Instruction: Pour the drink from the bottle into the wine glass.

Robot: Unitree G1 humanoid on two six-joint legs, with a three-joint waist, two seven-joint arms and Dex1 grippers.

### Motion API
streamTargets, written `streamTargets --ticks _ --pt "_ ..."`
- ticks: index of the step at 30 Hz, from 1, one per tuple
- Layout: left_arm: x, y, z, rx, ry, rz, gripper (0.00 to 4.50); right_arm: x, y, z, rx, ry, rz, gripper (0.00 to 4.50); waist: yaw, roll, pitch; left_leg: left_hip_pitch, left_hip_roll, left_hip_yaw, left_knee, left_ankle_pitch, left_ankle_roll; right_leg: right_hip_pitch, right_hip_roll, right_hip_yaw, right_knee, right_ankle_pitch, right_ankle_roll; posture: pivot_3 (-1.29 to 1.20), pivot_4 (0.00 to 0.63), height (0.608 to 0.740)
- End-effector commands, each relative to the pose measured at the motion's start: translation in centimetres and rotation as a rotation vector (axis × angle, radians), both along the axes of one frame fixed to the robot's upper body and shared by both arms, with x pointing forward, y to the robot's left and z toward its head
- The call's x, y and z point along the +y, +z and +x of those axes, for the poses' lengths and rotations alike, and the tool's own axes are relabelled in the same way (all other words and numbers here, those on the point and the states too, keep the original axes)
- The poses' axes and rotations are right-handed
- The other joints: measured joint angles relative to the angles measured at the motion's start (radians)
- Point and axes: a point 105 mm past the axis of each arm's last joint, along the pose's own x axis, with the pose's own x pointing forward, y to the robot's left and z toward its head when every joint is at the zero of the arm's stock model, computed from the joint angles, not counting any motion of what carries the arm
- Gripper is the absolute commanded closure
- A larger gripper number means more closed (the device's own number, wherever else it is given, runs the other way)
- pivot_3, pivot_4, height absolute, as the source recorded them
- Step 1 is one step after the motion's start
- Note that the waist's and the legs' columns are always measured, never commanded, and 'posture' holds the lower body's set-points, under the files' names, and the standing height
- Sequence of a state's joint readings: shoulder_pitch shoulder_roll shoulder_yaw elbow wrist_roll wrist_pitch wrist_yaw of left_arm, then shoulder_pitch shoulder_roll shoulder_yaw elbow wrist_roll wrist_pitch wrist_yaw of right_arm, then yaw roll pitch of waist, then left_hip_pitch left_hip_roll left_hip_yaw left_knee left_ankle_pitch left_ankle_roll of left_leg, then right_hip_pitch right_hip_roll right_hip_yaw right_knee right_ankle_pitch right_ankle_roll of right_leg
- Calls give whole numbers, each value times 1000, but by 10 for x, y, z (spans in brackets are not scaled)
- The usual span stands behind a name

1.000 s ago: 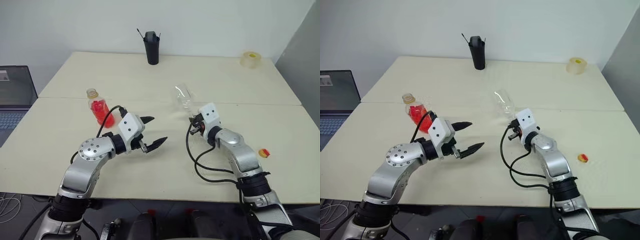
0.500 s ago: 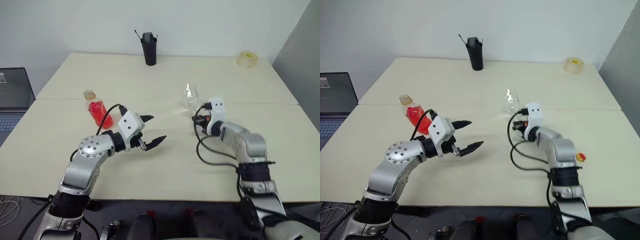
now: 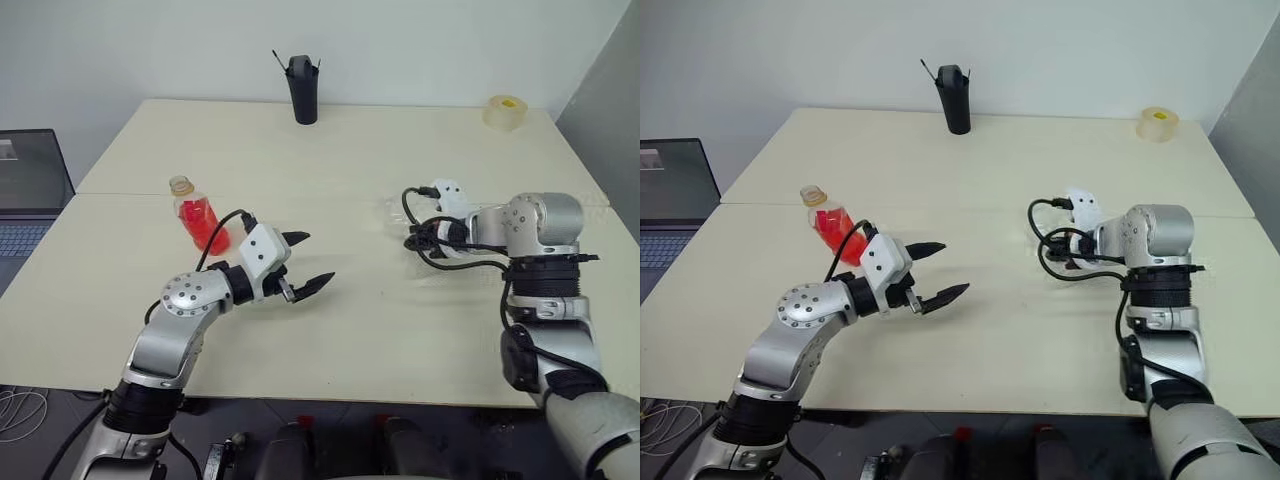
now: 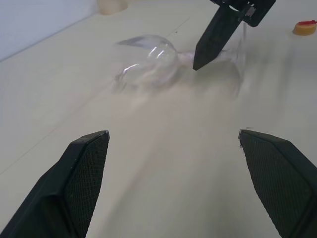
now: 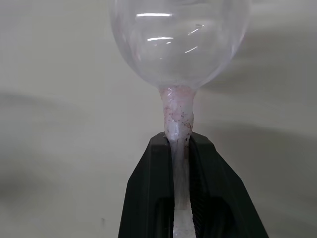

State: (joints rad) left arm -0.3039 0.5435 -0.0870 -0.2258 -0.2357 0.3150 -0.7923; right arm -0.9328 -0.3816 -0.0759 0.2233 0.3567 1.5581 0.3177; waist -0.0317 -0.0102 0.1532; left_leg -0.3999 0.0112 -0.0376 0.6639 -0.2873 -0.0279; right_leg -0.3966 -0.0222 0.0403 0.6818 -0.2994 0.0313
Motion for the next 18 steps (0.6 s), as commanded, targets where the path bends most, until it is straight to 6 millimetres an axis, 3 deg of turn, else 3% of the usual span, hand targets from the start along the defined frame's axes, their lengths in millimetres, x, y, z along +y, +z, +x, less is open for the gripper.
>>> streamTargets --ticks 1,8,18 --pt "-4 6 -1 -41 -8 -11 0 -2 -5 -5 -3 44 -51 4371 -1 0 0 0 0 0 0 0 0 0 0 0 0 0 0 0 150 740" --pt "-4 5 -1 -44 -7 -13 0 5 -9 -13 14 135 -94 4371 -3 0 0 1 1 0 0 0 0 0 1 0 0 0 0 0 150 740" --pt "-2 3 -4 -41 2 -14 0 -1 12 -5 -32 157 -134 960 -1 0 0 0 1 0 0 0 0 0 1 0 0 0 0 0 150 740"
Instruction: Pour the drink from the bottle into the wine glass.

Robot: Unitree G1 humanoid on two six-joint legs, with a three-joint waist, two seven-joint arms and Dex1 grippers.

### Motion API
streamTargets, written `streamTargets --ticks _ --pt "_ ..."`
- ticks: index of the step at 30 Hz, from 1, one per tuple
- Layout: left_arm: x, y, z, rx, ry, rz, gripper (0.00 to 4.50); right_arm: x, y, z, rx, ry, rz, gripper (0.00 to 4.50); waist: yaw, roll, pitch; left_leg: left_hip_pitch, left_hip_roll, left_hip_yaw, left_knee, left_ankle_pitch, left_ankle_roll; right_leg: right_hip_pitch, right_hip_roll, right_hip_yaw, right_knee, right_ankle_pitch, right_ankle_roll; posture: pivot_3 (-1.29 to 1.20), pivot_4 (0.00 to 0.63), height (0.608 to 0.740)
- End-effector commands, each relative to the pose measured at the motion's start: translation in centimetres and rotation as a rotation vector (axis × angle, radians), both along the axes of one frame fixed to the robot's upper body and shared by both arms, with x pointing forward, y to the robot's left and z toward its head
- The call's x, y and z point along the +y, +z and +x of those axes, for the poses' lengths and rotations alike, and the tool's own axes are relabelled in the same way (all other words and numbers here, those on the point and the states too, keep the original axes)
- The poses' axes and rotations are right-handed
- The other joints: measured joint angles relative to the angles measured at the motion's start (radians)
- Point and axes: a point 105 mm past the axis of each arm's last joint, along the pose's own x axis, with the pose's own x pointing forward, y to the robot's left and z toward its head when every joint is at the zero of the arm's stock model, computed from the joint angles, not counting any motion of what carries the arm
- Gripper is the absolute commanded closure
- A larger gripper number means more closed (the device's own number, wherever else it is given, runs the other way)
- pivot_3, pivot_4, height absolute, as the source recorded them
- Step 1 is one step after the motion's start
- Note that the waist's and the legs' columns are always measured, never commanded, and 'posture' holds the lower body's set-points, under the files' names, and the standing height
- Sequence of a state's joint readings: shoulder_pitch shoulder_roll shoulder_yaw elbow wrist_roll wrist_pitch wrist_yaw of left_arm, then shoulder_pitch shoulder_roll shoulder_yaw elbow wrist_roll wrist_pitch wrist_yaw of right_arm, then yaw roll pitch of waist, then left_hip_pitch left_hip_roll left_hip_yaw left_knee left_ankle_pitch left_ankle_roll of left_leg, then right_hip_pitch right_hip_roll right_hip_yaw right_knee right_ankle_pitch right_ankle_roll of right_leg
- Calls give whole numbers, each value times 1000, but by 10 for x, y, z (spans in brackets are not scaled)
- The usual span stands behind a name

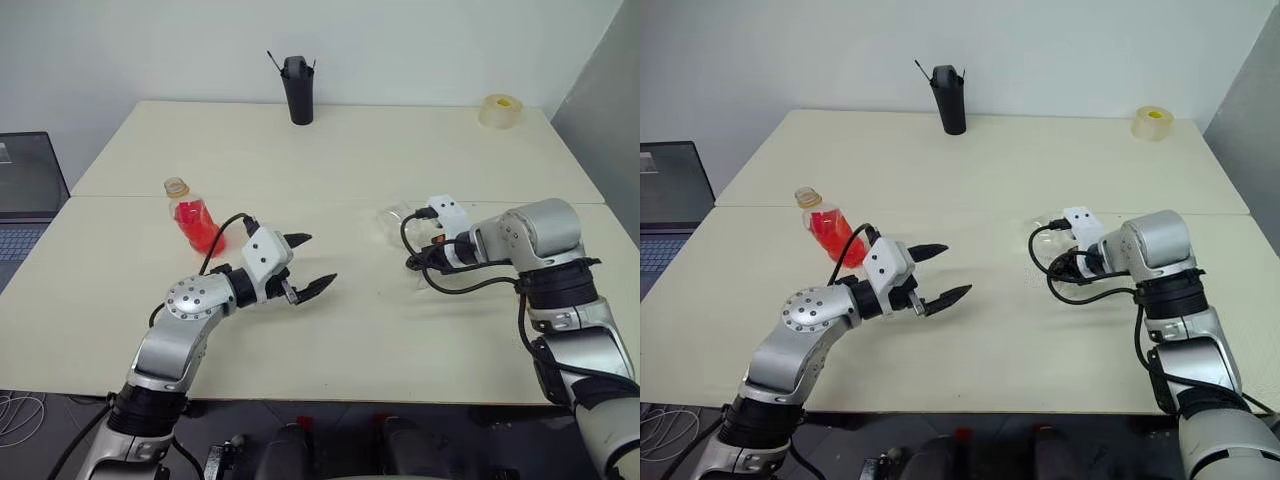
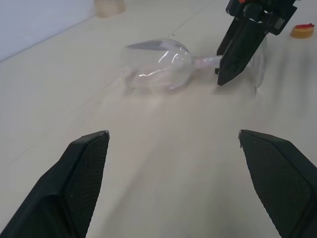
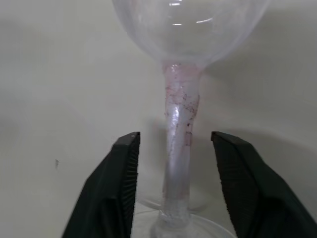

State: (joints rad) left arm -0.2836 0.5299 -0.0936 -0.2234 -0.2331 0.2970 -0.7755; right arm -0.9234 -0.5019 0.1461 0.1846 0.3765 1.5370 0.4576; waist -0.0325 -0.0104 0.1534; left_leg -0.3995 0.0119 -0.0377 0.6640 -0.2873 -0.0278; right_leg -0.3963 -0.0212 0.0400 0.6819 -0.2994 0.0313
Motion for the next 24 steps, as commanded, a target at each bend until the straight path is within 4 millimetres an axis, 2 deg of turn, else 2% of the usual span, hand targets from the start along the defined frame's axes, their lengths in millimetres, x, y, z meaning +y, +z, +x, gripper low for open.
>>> streamTargets --ticks 1,3,9,15,24 --pt "-1 8 -2 -43 -5 0 0 -1 23 6 -60 21 -3 575 0 0 0 0 0 0 0 0 0 0 0 0 0 0 0 0 150 740" --pt "0 8 -1 -42 -3 -1 0 -2 29 6 -67 32 -10 8 0 0 0 0 0 0 0 0 0 0 0 0 0 0 0 0 150 740" --pt "-1 7 0 -39 -1 -2 0 1 56 8 -97 88 -51 8 0 0 0 0 0 0 0 0 0 -1 0 0 0 0 0 0 150 740" --pt "-9 7 4 -36 -22 -14 0 7 40 8 102 125 -103 8 0 0 0 0 0 0 0 0 0 0 0 -1 0 0 0 0 150 740" --pt "-12 5 -3 -38 -9 -33 0 9 33 22 155 124 -124 8 0 0 1 -3 0 4 0 0 0 -8 0 2 4 0 0 0 150 740"
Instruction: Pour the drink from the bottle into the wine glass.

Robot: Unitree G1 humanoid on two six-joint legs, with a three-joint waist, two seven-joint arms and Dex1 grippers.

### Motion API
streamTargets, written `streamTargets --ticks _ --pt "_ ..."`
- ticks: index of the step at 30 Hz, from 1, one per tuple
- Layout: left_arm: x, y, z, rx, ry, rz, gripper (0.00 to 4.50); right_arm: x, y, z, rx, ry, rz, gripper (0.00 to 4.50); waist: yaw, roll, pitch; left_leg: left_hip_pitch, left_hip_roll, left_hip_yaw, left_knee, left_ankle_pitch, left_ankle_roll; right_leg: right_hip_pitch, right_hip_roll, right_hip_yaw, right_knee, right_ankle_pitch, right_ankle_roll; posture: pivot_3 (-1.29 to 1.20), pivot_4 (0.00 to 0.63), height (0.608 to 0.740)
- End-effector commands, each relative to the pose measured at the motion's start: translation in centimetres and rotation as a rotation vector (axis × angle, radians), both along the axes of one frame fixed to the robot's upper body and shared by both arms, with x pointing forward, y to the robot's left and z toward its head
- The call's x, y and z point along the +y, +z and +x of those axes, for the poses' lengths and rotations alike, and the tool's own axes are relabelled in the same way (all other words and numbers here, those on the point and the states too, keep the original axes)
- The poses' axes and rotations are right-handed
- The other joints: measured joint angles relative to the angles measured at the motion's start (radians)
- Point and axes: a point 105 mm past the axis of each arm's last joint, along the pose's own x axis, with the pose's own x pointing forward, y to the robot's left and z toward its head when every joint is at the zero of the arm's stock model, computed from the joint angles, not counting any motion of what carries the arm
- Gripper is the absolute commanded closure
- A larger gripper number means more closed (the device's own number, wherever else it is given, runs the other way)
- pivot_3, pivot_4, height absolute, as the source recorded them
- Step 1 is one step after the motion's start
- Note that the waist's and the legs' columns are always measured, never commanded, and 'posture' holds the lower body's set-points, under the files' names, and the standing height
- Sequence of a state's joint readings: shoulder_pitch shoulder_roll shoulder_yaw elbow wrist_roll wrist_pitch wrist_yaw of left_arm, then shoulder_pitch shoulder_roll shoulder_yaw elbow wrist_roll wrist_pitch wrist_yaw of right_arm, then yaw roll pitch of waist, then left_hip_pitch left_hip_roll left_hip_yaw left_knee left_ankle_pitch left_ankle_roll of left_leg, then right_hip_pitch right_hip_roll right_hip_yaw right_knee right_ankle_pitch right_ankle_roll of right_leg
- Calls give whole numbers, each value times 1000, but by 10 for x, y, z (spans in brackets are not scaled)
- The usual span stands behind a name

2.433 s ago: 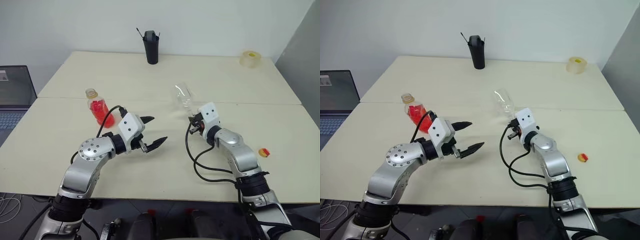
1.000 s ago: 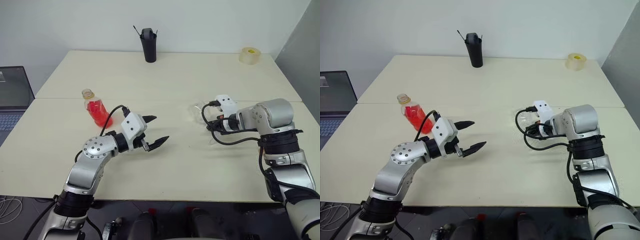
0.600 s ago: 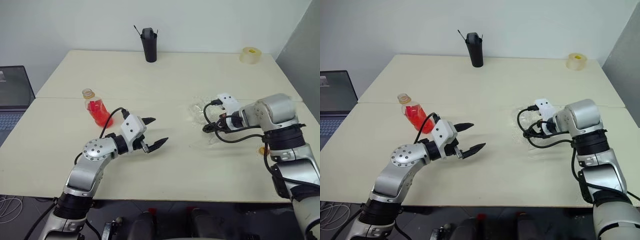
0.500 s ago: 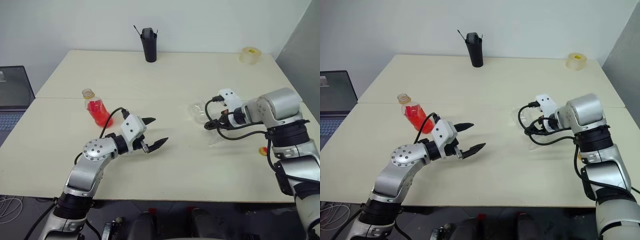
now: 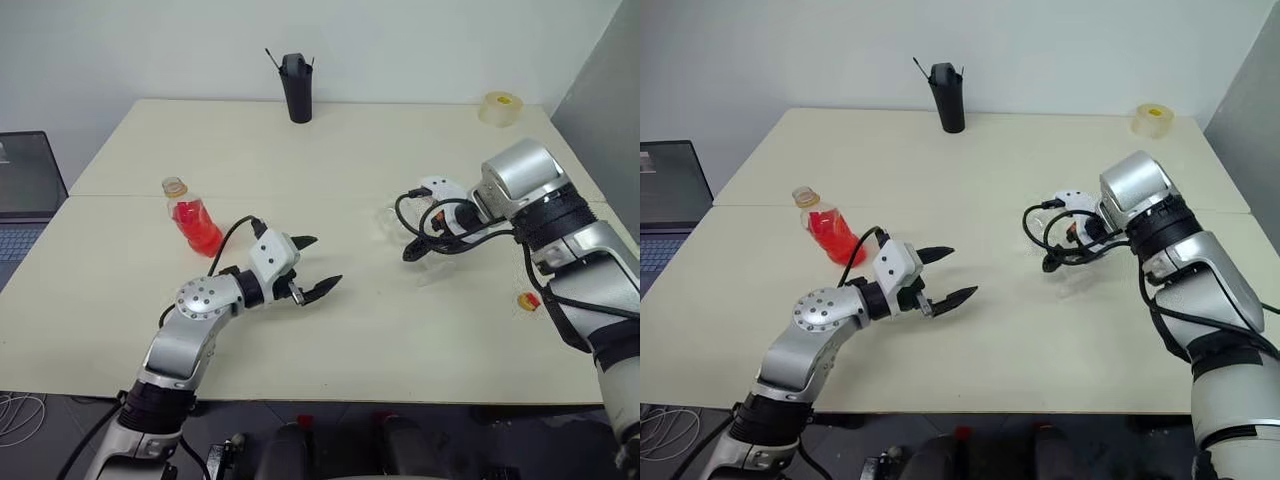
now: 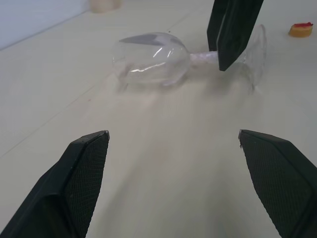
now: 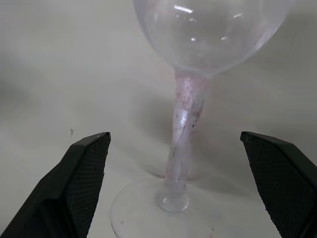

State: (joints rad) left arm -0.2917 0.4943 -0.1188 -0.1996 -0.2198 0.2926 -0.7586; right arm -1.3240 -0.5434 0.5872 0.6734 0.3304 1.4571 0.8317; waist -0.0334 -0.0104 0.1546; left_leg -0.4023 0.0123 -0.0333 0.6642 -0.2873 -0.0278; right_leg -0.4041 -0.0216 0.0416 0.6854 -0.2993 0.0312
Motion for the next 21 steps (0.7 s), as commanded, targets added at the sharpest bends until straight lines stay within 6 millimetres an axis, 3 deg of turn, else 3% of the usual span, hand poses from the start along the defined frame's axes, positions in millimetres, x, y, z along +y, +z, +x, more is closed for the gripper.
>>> streamTargets --ticks 1,4,14,17,21 --pt "-2 10 -6 -53 -1 -15 0 0 3 6 -22 18 -16 288 1 0 0 0 0 0 0 0 0 0 0 0 0 0 0 0 150 740" --pt "0 10 -8 -53 12 -15 0 2 1 8 -17 32 -27 910 1 0 0 0 0 1 0 0 0 -1 0 1 1 0 0 0 150 740" --pt "1 10 -9 -54 27 -16 0 -1 2 20 -58 55 -65 4365 1 0 0 0 0 2 0 0 0 -2 0 1 3 0 0 0 150 740" --pt "3 11 -8 -58 33 -14 0 4 17 28 -134 76 -35 4364 0 0 0 0 0 2 0 0 0 -2 0 1 3 0 0 0 150 740" --pt "9 13 -7 -64 43 -4 0 29 59 41 -399 190 102 4364 -1 1 1 0 0 3 0 0 0 -3 0 2 4 0 0 0 150 740"
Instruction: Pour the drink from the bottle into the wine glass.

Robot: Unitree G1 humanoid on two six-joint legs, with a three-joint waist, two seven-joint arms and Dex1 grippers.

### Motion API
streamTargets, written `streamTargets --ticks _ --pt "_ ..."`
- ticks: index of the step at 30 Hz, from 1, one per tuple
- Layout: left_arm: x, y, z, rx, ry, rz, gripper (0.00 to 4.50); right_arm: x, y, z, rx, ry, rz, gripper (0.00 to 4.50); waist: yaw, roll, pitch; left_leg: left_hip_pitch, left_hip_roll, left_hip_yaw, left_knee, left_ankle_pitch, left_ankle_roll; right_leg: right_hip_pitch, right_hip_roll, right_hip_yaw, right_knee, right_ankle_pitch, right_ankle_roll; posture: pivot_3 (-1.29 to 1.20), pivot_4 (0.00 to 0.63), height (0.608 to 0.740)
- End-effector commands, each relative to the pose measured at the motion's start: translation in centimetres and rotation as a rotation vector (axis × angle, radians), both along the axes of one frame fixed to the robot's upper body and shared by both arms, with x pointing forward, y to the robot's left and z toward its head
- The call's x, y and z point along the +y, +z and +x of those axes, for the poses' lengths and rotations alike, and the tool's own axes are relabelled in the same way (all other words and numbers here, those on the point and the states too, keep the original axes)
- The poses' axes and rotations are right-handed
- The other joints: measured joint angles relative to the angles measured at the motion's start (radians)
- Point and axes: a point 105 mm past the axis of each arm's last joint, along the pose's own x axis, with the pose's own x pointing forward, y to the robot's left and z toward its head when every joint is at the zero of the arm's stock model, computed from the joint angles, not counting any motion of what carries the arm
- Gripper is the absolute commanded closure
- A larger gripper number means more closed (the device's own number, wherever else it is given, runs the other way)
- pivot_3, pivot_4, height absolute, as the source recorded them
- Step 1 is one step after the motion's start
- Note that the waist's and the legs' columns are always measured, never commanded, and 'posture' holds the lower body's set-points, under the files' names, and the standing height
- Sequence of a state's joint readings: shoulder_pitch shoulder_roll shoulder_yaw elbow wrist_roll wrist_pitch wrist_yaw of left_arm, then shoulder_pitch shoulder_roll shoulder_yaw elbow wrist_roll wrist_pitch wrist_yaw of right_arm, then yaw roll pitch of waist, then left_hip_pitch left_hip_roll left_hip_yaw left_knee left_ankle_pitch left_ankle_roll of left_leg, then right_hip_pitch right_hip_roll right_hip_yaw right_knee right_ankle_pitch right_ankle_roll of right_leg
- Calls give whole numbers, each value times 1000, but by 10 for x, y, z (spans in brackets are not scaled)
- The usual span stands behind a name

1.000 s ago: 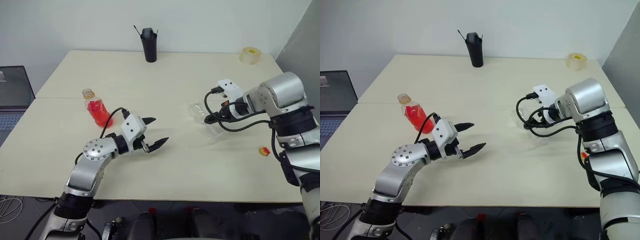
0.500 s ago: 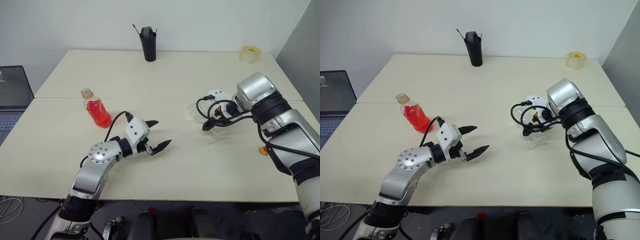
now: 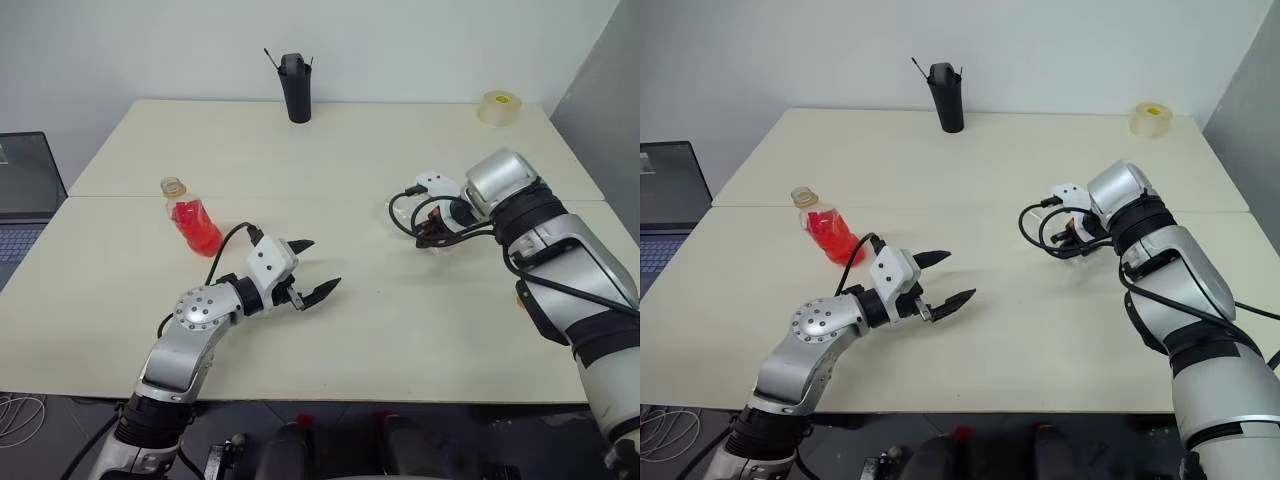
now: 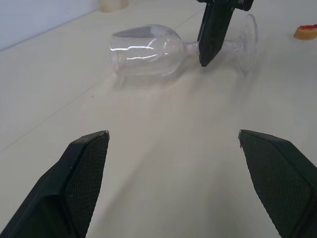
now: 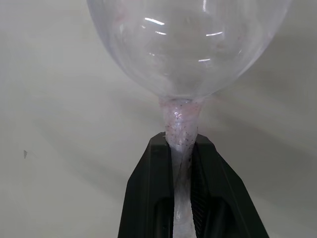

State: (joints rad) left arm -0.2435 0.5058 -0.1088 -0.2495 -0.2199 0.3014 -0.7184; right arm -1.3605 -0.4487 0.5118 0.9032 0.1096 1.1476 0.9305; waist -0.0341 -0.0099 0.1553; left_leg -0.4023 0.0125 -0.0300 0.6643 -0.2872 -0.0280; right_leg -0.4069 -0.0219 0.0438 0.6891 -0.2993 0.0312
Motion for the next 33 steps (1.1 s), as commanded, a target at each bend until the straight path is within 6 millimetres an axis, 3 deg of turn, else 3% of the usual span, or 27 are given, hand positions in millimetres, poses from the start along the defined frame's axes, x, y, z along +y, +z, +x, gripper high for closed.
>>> streamTargets --ticks 1,4,7,11,15,22,27,33 --pt "6 16 -1 -60 4 -1 0 32 66 15 -352 144 140 4364 -1 0 0 0 0 1 0 0 0 0 0 0 0 0 0 0 150 740" --pt "13 24 2 -59 28 -45 0 48 92 19 -645 97 319 4364 0 -1 0 0 2 0 0 0 0 0 -1 0 0 0 0 0 150 740" --pt "20 33 4 -49 52 -102 0 59 98 11 -894 13 529 4364 1 -1 0 0 2 -1 0 0 0 1 -2 0 1 0 0 0 150 740" --pt "28 46 8 -39 95 -184 0 71 62 4 -1031 -76 582 4364 1 -1 0 0 1 0 1 0 0 1 -1 0 2 0 0 0 150 740" --pt "39 56 5 -21 131 -245 0 86 40 -1 -1082 -108 626 4364 -2 -1 0 0 1 1 1 2 -3 0 -1 1 2 0 0 0 150 740" --pt "45 67 0 -19 136 -277 0 103 31 -1 -1101 -123 716 4364 -21 -1 0 2 2 1 0 3 -6 1 0 1 3 0 0 0 150 740" --pt "48 65 -6 -6 145 -261 0 117 -27 -2 -979 -123 595 4364 -24 -1 0 3 2 1 0 3 -6 1 0 1 4 0 0 0 150 740" --pt "49 64 -9 -5 156 -249 0 133 -55 -11 -950 -53 527 4364 -24 -2 -1 4 2 2 0 4 -7 1 0 2 5 0 0 0 150 740"
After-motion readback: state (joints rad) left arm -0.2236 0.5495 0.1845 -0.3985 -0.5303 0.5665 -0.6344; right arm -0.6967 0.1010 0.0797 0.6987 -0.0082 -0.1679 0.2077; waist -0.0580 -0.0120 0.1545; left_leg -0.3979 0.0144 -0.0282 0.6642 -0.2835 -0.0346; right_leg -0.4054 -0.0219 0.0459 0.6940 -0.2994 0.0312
